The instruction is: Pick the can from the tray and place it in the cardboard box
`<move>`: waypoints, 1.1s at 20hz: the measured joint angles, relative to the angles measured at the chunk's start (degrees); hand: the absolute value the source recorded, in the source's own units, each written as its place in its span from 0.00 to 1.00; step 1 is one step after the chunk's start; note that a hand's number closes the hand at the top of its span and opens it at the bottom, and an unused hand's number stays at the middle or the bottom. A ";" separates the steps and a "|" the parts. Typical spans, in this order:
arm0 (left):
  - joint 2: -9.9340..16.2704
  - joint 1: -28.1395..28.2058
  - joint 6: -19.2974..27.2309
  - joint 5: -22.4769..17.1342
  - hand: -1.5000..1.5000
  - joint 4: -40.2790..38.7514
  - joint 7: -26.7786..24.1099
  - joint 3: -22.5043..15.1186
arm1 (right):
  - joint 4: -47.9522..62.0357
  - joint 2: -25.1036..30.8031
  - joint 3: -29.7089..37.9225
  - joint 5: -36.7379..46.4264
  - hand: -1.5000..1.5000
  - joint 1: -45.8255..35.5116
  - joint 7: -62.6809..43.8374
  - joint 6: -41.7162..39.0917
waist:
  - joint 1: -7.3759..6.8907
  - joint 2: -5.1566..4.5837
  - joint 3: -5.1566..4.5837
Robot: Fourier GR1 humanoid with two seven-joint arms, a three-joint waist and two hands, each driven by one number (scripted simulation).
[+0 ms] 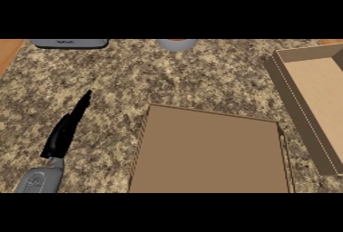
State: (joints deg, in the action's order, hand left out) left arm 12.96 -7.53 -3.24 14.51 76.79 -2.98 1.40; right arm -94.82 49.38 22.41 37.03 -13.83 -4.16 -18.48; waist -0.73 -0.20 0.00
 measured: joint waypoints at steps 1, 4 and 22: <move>0.09 -0.30 -0.02 0.15 0.50 -0.16 0.01 0.06 | 2.92 0.00 -0.86 1.27 1.00 -0.57 1.32 1.12 | -0.07 -0.03 0.00; 0.04 -0.01 -0.11 0.17 0.50 -0.09 -0.46 0.17 | 10.54 0.25 -2.18 1.77 1.00 -2.18 3.35 0.16 | -0.25 -0.07 0.01; -0.57 -0.95 0.28 1.01 0.50 -1.12 -0.17 0.37 | 39.94 -8.34 4.23 -14.27 0.00 -16.13 20.94 -3.01 | -0.13 0.04 0.06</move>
State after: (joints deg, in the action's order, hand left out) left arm 12.39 -8.48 -2.95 15.51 75.67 -3.15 1.77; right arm -54.87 41.04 26.64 22.76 -29.95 16.79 -21.49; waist -0.86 -0.16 0.06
